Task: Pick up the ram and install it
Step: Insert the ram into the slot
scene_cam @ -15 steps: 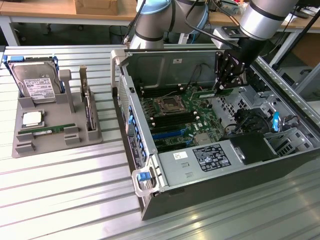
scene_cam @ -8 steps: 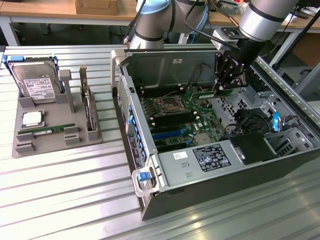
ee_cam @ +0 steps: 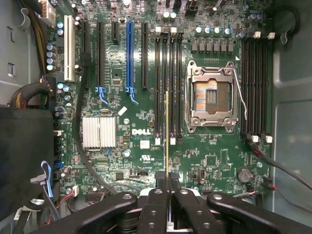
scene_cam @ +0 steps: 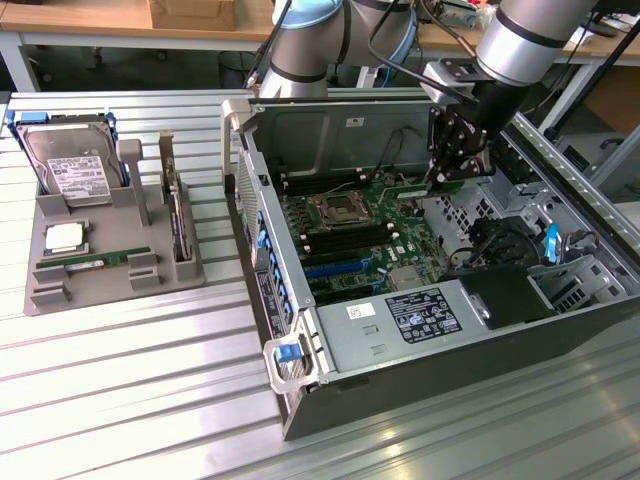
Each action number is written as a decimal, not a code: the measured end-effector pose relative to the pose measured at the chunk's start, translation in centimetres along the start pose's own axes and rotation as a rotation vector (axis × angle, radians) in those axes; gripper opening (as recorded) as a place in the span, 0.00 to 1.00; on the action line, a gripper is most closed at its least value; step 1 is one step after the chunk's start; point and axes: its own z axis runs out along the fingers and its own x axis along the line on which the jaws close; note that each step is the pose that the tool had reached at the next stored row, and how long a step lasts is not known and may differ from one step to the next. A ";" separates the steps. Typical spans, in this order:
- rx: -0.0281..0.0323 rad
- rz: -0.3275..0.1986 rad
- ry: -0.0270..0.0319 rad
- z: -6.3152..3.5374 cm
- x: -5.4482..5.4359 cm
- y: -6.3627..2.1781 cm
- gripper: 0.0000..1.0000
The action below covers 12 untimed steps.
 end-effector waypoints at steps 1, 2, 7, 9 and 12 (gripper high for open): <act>0.0000 0.000 0.0000 0.03 0.0 0.00 0.12; 0.0000 0.000 0.0000 0.04 0.0 0.00 0.12; 0.0000 0.000 -0.0001 0.22 0.0 -0.01 0.12; 0.0000 0.000 0.0000 0.27 0.0 -0.01 0.12; 0.0000 0.000 0.0000 0.35 0.0 -0.02 0.12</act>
